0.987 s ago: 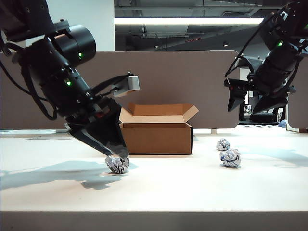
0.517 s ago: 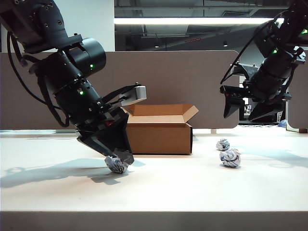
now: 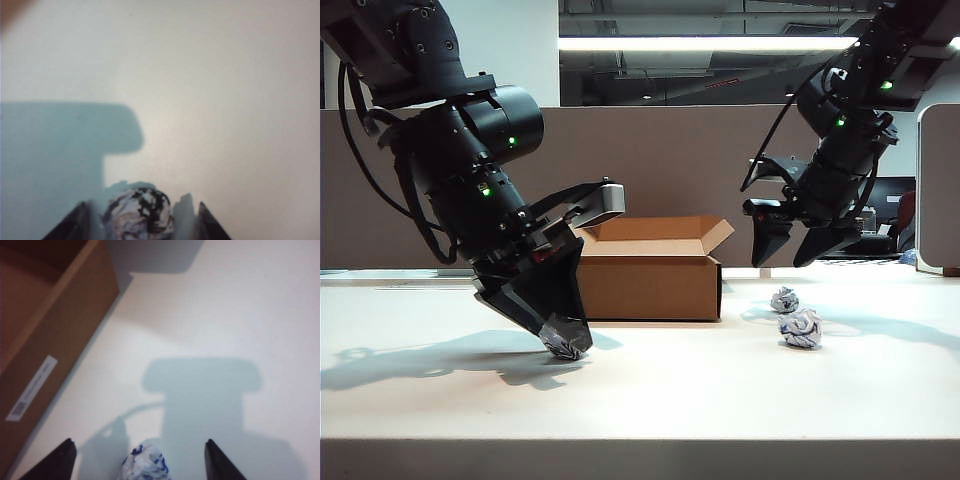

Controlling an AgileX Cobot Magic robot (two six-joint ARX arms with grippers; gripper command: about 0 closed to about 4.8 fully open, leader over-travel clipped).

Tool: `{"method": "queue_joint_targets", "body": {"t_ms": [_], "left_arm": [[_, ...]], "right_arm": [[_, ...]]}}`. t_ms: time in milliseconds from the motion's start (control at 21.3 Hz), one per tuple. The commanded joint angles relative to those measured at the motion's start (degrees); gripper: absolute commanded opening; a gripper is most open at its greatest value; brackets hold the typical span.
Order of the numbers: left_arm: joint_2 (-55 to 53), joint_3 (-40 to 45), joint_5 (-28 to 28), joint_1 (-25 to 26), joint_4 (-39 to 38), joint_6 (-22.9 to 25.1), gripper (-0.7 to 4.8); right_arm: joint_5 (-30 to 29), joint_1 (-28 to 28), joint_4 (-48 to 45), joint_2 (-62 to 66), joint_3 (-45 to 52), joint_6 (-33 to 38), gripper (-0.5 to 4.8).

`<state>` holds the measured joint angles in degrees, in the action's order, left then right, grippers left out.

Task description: Pick up all the paper balls on the table and put them in the paper box.

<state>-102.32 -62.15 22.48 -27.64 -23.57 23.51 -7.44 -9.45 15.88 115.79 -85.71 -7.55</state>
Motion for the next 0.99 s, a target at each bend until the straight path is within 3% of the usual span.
{"method": "queue_joint_targets", "body": {"t_ms": [47, 705, 987], "left_arm": [[-0.02, -0.09, 0.26, 0.04, -1.01, -0.26, 2.77], [-0.26, -0.44, 2.23, 0.04, 0.11, -2.93, 2.76], [-0.28, -0.44, 1.07, 0.04, 0.07, -3.58, 1.63]], "right_arm": [[2.73, -0.11, 5.79, 2.32, -4.31, 0.07, 3.59], [-0.22, -0.09, 10.36, 3.04, -5.33, 1.55, 3.59], [-0.17, -0.09, 10.97, 3.04, -5.33, 1.55, 3.58]]}}
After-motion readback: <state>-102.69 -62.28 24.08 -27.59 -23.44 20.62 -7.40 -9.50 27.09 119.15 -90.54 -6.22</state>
